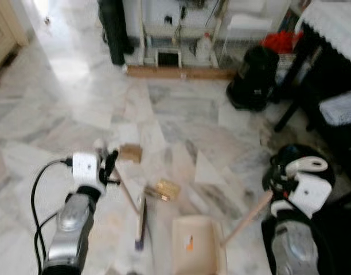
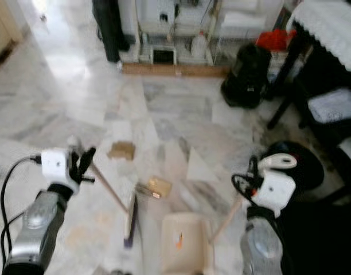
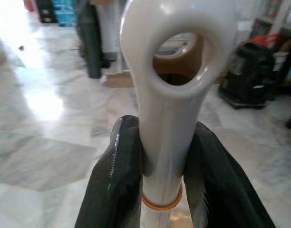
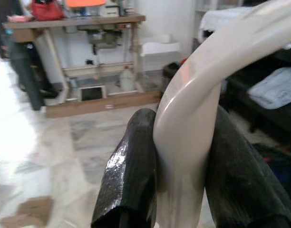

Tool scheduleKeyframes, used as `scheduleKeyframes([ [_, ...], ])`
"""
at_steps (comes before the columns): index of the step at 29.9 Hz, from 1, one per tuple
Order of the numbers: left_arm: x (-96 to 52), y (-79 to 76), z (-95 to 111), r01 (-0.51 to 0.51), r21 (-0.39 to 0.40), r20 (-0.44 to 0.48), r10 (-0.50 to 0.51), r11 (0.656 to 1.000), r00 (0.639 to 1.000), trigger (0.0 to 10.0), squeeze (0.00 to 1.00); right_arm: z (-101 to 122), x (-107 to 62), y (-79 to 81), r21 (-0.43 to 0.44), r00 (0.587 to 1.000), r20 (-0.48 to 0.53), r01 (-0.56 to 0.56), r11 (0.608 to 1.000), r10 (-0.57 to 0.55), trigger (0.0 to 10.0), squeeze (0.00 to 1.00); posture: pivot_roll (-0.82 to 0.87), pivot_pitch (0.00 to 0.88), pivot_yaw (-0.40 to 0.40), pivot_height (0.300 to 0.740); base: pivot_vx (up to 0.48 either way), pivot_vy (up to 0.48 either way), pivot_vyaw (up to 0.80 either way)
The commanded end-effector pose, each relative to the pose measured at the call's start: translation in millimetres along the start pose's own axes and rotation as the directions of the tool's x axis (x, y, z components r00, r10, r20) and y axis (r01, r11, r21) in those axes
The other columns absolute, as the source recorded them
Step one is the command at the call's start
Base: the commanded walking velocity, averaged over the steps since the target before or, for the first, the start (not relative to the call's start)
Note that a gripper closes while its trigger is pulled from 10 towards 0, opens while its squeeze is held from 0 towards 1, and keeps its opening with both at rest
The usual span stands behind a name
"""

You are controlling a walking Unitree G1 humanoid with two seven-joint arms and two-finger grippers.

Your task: Sweep floor

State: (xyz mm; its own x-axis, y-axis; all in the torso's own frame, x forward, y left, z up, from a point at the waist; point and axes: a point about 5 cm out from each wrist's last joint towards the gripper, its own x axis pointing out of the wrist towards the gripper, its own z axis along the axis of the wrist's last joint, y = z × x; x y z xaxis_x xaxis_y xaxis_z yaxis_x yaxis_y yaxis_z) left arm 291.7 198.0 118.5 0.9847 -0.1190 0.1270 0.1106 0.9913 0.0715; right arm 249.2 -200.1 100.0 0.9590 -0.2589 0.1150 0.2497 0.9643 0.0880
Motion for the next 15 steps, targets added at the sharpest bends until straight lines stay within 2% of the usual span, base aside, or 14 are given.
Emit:
scheduleKeyframes([
  [1,1.3,-4.8,7.3,0.028,0.016,0.035,-0.028,0.999,0.999,10.0,0.00,5.5,-0.3,-6.3,-0.002,0.999,0.028,0.020,1.000,-0.020,10.0,0.00,0.04,0.154,-0.030,0.740,0.000,0.000,0.00],
  [15,5.9,-8.1,15.0,0.041,0.041,0.058,-0.043,0.998,0.997,10.0,0.00,14.9,2.9,-15.0,-0.035,0.995,0.077,0.058,0.998,-0.055,10.0,0.00,0.04,0.153,-0.030,0.740,0.000,0.000,0.00],
])
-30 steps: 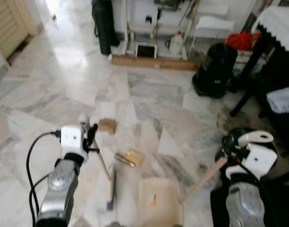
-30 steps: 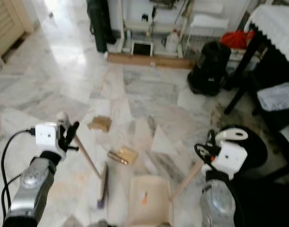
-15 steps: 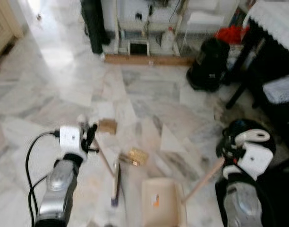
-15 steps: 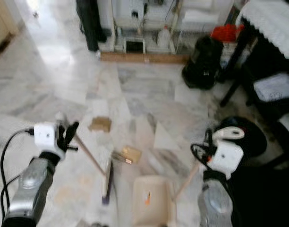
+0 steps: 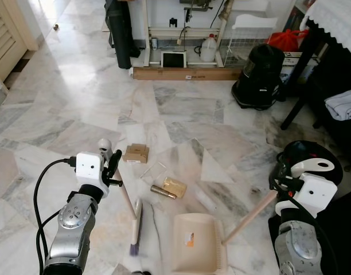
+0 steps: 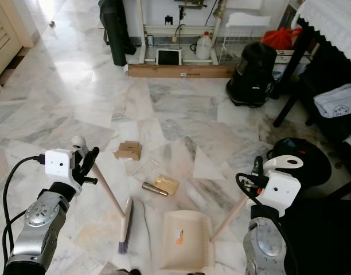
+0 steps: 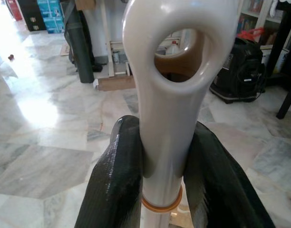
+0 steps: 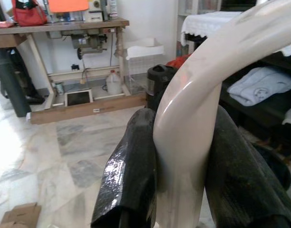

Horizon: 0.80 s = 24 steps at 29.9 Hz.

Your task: Sweep floor

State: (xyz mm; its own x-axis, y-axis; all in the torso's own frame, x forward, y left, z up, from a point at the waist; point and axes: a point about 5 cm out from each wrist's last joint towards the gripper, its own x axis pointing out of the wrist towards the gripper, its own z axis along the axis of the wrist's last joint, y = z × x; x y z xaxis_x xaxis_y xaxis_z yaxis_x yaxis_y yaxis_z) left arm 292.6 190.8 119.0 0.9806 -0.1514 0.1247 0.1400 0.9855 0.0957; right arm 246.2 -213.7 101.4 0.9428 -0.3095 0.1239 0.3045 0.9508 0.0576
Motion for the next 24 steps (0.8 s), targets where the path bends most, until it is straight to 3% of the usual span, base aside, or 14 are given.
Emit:
scheduleKeyframes([
  [1,4.1,-0.6,14.3,0.008,0.021,0.058,-0.009,1.000,0.998,10.0,0.00,12.4,2.4,-1.6,0.002,0.998,0.064,0.005,1.000,-0.005,10.0,0.00,0.04,0.153,-0.030,0.740,0.000,0.000,0.00],
  [6,4.0,-2.4,14.4,0.007,0.020,0.062,-0.008,1.000,0.998,10.0,0.00,13.1,3.3,0.0,0.016,0.998,0.063,0.003,1.000,-0.004,10.0,0.00,0.04,0.149,-0.030,0.740,0.000,0.000,0.00],
  [10,5.0,-0.7,16.5,0.001,0.024,0.069,-0.003,1.000,0.998,10.0,0.00,13.0,3.6,0.6,0.024,0.998,0.062,0.002,1.000,-0.003,10.0,0.00,0.04,0.148,-0.030,0.740,0.259,0.000,-0.64],
  [24,11.4,-2.8,28.1,-0.005,0.024,0.117,0.002,1.000,0.993,10.0,0.00,17.0,5.1,2.8,0.010,0.996,0.089,-0.008,1.000,0.007,10.0,0.00,0.04,0.133,-0.031,0.740,0.040,0.000,0.00],
])
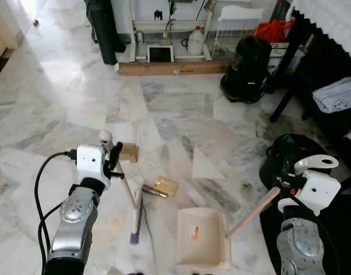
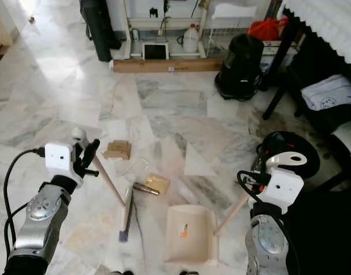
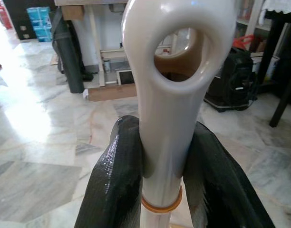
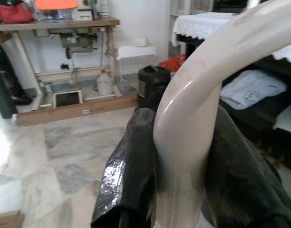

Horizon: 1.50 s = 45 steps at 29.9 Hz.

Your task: Sweep floor

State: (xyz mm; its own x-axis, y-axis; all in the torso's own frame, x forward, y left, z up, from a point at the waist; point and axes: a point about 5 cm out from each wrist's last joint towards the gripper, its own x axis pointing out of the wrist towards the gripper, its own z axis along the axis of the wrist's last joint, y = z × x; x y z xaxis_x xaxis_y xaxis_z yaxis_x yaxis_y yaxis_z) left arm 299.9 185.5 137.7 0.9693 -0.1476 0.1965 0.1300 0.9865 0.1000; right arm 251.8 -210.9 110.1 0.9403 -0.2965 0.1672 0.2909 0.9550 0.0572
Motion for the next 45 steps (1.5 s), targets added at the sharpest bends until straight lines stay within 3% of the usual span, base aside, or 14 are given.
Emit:
scheduleKeyframes([
  [1,3.5,-0.3,13.0,0.005,0.018,0.057,-0.006,1.000,0.998,10.0,0.00,8.9,-0.1,-2.0,0.005,0.999,0.046,0.006,1.000,-0.006,10.0,0.00,0.04,0.128,-0.030,0.740,0.000,0.000,0.00],
  [11,13.2,-1.5,34.4,0.000,0.031,0.140,-0.005,1.000,0.990,10.0,0.00,9.7,1.2,0.9,0.014,0.998,0.057,-0.002,1.000,0.001,10.0,0.00,0.04,0.121,-0.029,0.740,0.056,0.000,0.00],
  [15,16.6,-9.9,41.4,0.027,0.030,0.169,-0.032,0.999,0.985,10.0,0.00,10.3,1.3,1.4,0.016,0.998,0.060,0.001,1.000,-0.002,10.0,0.00,0.04,0.126,-0.028,0.740,0.000,0.000,0.00],
  [24,15.6,-19.6,37.8,0.046,0.007,0.158,-0.047,0.999,0.986,10.0,0.00,10.4,0.3,1.6,0.017,0.998,0.061,0.004,1.000,-0.005,10.0,0.00,0.04,0.130,-0.027,0.740,0.000,0.000,0.00],
  [45,13.8,-12.8,34.8,0.033,0.024,0.142,-0.036,0.999,0.989,10.0,0.00,10.6,0.3,1.5,0.018,0.998,0.062,-0.007,1.000,0.006,10.0,0.00,0.04,0.133,-0.034,0.740,0.215,0.000,-0.10],
])
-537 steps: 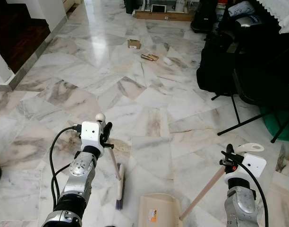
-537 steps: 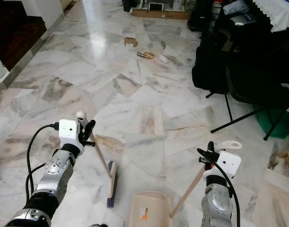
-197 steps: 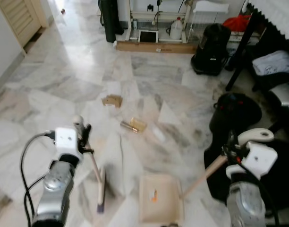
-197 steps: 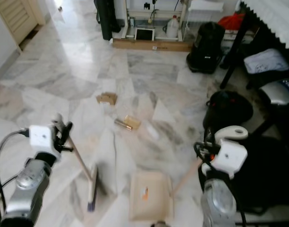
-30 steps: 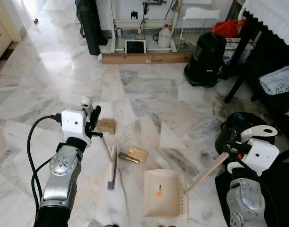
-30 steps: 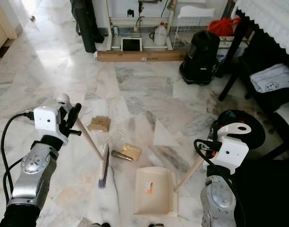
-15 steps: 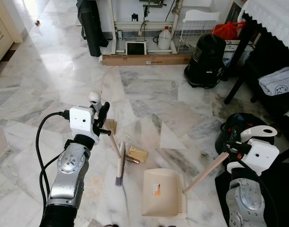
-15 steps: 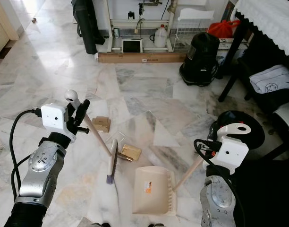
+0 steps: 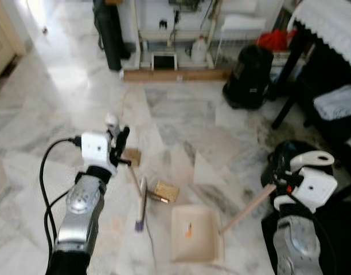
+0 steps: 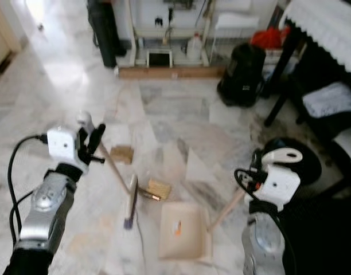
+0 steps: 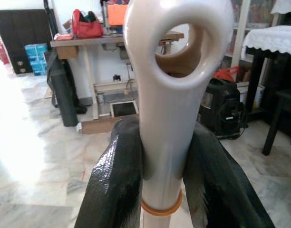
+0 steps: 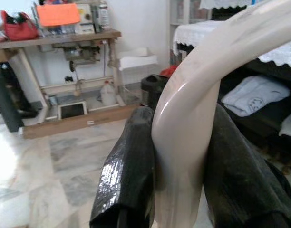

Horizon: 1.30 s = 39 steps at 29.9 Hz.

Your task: Sweep floor

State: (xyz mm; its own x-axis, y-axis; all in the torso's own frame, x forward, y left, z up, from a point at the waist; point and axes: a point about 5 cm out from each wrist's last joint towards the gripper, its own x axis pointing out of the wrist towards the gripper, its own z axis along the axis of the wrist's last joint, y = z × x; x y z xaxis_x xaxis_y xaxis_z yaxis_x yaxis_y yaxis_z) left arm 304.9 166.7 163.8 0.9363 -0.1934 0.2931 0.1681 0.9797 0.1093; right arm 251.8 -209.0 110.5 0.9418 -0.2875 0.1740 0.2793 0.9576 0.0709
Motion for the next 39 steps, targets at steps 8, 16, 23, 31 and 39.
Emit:
scheduleKeyframes([
  [8,2.1,2.7,8.9,-0.002,0.023,0.036,0.001,1.000,0.999,10.0,0.00,9.8,1.3,3.1,0.018,0.999,0.053,-0.004,1.000,0.003,10.0,0.00,0.04,0.139,-0.033,0.740,0.283,0.000,0.00],
  [16,1.8,2.4,9.0,0.002,0.023,0.034,-0.003,1.000,0.999,10.0,0.00,8.8,0.3,3.2,0.018,0.999,0.045,-0.003,1.000,0.002,10.0,0.00,0.04,0.144,-0.028,0.740,0.284,0.000,-0.32],
  [23,2.7,2.4,10.0,0.003,0.024,0.037,-0.004,1.000,0.999,10.0,0.00,7.3,-0.5,3.4,0.023,0.999,0.036,-0.003,1.000,0.002,10.0,0.00,0.04,0.147,-0.027,0.740,0.244,0.000,-0.80],
  [31,2.6,3.0,10.0,0.004,0.023,0.036,-0.004,1.000,0.999,10.0,0.00,7.1,-0.5,3.1,0.025,0.999,0.035,-0.001,1.000,0.000,10.0,0.00,0.04,0.147,-0.029,0.740,0.000,0.000,-0.80],
  [39,2.9,3.0,9.8,-0.001,0.025,0.034,0.000,1.000,0.999,10.0,0.00,8.3,-0.3,3.1,0.016,0.999,0.044,-0.004,1.000,0.003,10.0,0.00,0.04,0.147,-0.031,0.740,0.000,0.000,-0.20],
])
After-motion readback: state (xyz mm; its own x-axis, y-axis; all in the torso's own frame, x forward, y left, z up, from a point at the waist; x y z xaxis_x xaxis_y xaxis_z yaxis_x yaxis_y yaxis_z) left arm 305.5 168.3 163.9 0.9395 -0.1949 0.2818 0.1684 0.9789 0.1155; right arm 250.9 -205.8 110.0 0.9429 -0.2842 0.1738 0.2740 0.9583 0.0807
